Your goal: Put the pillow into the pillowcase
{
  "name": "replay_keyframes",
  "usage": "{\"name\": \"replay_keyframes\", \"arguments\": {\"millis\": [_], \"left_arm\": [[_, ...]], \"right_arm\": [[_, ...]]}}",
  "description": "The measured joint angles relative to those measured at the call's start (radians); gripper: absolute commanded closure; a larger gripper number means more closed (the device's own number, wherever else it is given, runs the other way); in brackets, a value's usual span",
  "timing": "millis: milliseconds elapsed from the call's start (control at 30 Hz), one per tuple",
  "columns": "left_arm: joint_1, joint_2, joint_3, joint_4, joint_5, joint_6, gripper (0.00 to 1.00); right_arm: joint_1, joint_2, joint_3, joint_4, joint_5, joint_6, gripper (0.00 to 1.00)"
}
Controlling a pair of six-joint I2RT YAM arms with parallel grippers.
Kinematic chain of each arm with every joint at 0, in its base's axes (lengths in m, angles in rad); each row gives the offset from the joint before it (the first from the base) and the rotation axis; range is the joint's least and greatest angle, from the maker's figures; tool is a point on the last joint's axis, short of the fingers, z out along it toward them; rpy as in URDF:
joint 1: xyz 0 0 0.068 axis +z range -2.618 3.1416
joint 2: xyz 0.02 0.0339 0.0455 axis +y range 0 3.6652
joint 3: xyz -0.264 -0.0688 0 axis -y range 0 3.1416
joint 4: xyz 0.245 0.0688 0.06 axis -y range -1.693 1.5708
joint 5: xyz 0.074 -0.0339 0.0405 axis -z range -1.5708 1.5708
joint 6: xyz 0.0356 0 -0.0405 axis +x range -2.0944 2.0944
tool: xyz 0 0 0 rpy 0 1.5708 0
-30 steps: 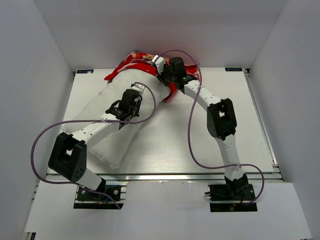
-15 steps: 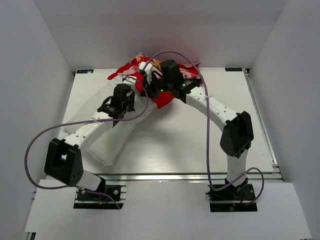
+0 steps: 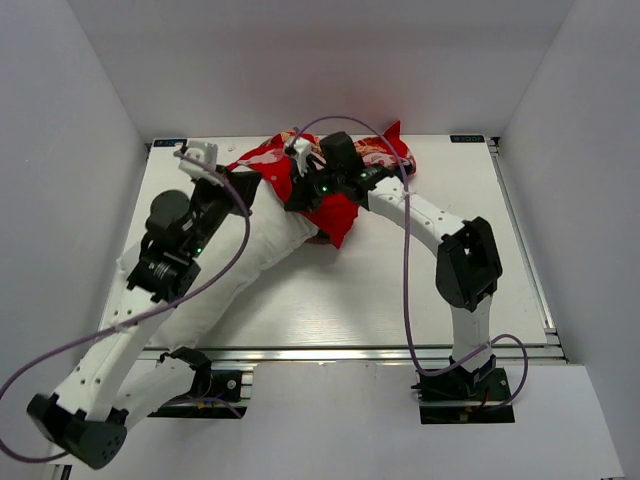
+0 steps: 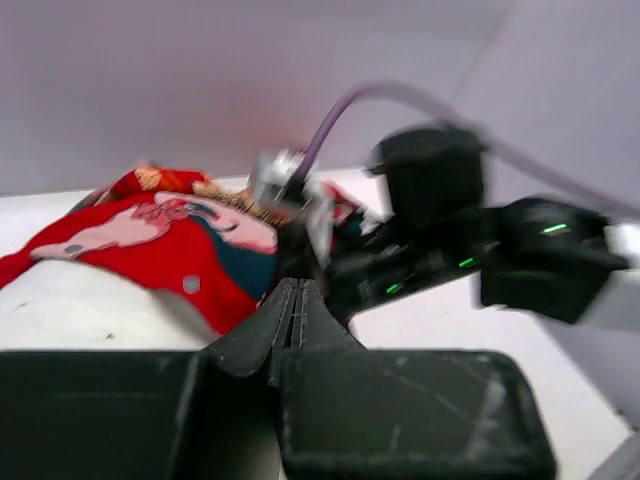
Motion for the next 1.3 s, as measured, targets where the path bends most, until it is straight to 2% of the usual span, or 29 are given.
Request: {"name": "replay_keyframes", "arguments": {"millis": [133,200,233,267,300,400,500,600,800,900,1033,1300], "left_arm": [[0.000,-0.075,-0.130,0.065,0.041,-0.062,1.00],[0.000,-0.066,-0.189,0.047,0.048,-0.074,1.00],[0.000,-0.047,-0.205,0.012,0.047,-0.074,0.97],[0.000,-0.029,-0.208,-0.026,0.047,-0.067,0.91],[0.000,-0.014,-0.205,-0.064,0.045,-0.055,0.76],[0.000,0.008,-0.163,-0.183,0.042,-0.005,0.54],[-0.007,0.006,-0.116,-0.257,0.041,0.035,0.46],[-0.039,-0.013,-0.108,-0.302,0.035,0.065,0.44],[-0.209,0.007,-0.109,-0.360,-0.035,0.110,0.40],[-0.346,0.077,-0.100,-0.383,-0.146,0.134,0.38],[-0.488,0.241,-0.088,-0.437,-0.371,0.156,0.36],[-0.510,0.555,-0.121,-0.528,-0.788,0.170,0.34]], "right_arm": [[-0.014,-0.007,-0.169,-0.001,0.022,-0.019,1.00],[-0.025,-0.008,-0.234,-0.012,0.031,-0.031,1.00],[-0.030,-0.008,-0.258,-0.019,0.035,-0.034,1.00],[-0.032,-0.009,-0.274,-0.024,0.038,-0.039,0.92],[-0.032,-0.013,-0.282,-0.031,0.039,-0.042,0.74],[-0.033,-0.034,-0.284,-0.043,0.020,-0.061,0.51],[-0.043,-0.088,-0.283,-0.061,-0.009,-0.079,0.40],[-0.091,-0.177,-0.276,-0.080,-0.044,-0.089,0.33],[-0.330,-0.375,-0.280,-0.076,-0.121,-0.136,0.14],[-0.441,-0.459,-0.337,-0.057,-0.138,-0.178,0.11],[-0.474,-0.531,-0.445,-0.047,-0.137,-0.221,0.11],[-0.469,-0.610,-0.607,-0.049,-0.127,-0.244,0.11]]}}
